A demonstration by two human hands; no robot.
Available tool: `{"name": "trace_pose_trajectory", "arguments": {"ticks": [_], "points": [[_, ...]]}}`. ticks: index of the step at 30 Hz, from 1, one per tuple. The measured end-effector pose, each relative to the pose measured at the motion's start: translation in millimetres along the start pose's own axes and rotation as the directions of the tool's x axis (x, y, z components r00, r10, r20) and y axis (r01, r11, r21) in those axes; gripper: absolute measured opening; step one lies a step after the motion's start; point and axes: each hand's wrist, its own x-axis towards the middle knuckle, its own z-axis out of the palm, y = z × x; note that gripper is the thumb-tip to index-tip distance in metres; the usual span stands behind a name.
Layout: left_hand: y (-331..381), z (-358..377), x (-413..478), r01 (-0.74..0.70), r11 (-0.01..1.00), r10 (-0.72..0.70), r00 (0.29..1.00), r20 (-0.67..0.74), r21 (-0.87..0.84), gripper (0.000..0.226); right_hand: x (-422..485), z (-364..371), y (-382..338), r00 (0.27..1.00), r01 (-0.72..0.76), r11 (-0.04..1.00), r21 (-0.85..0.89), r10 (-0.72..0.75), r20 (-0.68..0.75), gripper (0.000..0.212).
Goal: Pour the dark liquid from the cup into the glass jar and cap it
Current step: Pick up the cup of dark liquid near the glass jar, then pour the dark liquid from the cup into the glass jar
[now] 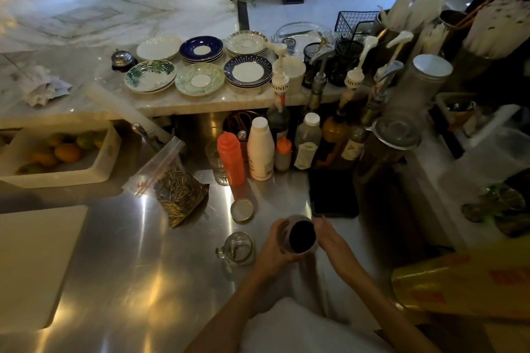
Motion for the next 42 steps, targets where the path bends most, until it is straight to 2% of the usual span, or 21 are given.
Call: {"name": "trace_pose_trajectory", "arguments": {"ticks": [3,5,8,12,14,17,21,24,30,32,34,36,38,40,42], "points": [[3,4,1,0.004,1.0,-0.003,1.0,0.004,-0.008,0.085,-4,-12,-6,0.999,-0.028,0.979,0.203,0.031,-0.012,0.041],[10,4,0,0.012,0.999,-0.012,1.0,-0.009,-0.04,0.087,-13,-26,-7,0.997,0.058,0.959,0.278,-0.043,-0.057,0.038],[22,0,-4,0.006,0.998,-0.006,1.0,-0.01,-0.07,0.088,-38,-35,-9,0.974,0.219,0.957,0.19,-0.203,-0.099,0.032],[37,-18,-10,-0.023,0.999,0.025,0.997,0.071,-0.029,0.086,-51,-27,-20,0.955,0.288,0.956,0.051,-0.291,0.057,0.047],[44,-28,-12,-0.049,0.999,0.047,0.994,0.099,0.015,0.084,-55,-21,-29,0.955,0.283,0.953,0.105,-0.29,0.055,0.051],[54,-40,-15,-0.075,0.997,0.073,0.996,0.055,0.037,0.083,-61,-13,-38,0.949,0.314,0.925,0.213,-0.315,-0.028,0.045],[58,-50,-17,-0.065,0.996,0.066,0.998,-0.023,0.061,0.08,-62,-1,-47,0.954,0.299,0.936,0.187,-0.3,-0.024,0.04],[61,-57,-19,-0.08,0.993,0.083,0.996,-0.034,0.09,0.08,-60,3,-51,0.962,0.241,0.962,0.133,-0.255,0.101,0.054],[75,-63,-22,-0.189,0.967,0.166,0.976,0.139,0.171,0.076,-53,-8,-67,0.911,0.247,0.966,0.078,-0.259,0.322,0.105],[83,-68,-22,-0.206,0.963,0.181,0.972,0.153,0.174,0.075,-52,-9,-71,0.882,0.268,0.961,0.069,-0.274,0.384,0.108],[88,-78,-19,-0.208,0.967,0.184,0.969,0.162,0.149,0.075,-47,-5,-74,0.877,0.293,0.952,0.085,-0.303,0.373,0.1],[89,-88,-17,-0.208,0.964,0.175,0.966,0.189,0.168,0.082,-43,-1,-79,0.882,0.337,0.939,0.067,-0.34,0.327,0.096],[81,-99,-16,-0.188,0.955,0.143,0.969,0.2,0.231,0.1,-40,-2,-85,0.905,0.352,0.933,0.077,-0.36,0.228,0.092],[60,-115,-18,-0.127,0.929,0.085,0.987,0.133,0.348,0.116,-36,-10,-86,0.908,0.376,0.923,0.08,-0.384,0.169,0.092],[28,-130,-25,-0.003,0.877,-0.025,0.998,0.051,0.48,0.127,-35,-15,-86,0.892,0.404,0.913,0.059,-0.408,0.193,0.093]]}}
